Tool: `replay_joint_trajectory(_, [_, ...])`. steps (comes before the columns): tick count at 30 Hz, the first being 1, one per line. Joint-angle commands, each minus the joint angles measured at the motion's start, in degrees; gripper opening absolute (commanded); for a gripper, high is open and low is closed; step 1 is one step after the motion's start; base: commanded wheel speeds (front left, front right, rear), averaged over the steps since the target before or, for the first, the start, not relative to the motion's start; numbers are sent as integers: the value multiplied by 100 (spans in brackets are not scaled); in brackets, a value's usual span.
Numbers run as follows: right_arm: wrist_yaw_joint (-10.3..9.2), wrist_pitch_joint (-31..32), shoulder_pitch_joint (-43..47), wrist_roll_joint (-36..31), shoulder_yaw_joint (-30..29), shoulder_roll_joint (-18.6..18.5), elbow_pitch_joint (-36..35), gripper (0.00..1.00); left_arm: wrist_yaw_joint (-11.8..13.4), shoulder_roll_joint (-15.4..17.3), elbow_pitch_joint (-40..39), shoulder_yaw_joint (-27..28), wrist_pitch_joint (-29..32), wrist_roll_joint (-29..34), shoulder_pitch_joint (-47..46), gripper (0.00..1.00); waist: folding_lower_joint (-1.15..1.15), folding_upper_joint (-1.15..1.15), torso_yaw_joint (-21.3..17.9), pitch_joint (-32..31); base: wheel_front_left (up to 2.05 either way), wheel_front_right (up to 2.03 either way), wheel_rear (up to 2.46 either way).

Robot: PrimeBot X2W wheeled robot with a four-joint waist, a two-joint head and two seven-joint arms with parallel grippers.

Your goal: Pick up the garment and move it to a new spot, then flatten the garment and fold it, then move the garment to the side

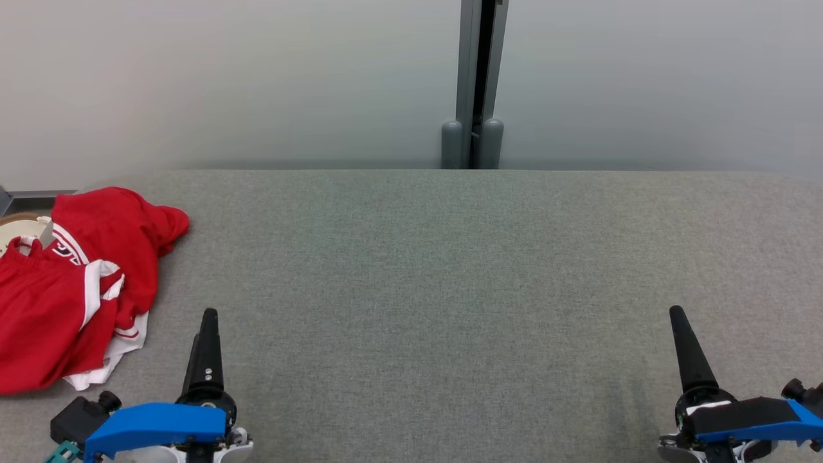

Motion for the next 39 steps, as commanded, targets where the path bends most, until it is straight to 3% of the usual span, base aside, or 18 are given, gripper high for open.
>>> replay_joint_trajectory(1, [6, -81, -6, -330, 32, -36, -140, 100, 49, 49, -150, -94, -73, 368, -182, 100, -1, 0, 2, 5, 0, 0, 0])
replay_joint_trajectory(15, [9, -364, 35, -1803, 237, -47, -91, 100, 205, 56, -64, -448, -355, 2205, -90, 100, -1, 0, -1, 41, 0, 0, 0])
replay_joint_trajectory(39, [12, -756, -71, -3625, 394, -61, 2, 100, 235, 63, 199, -665, -742, 3715, -119, 100, -1, 0, 23, 129, 0, 0, 0])
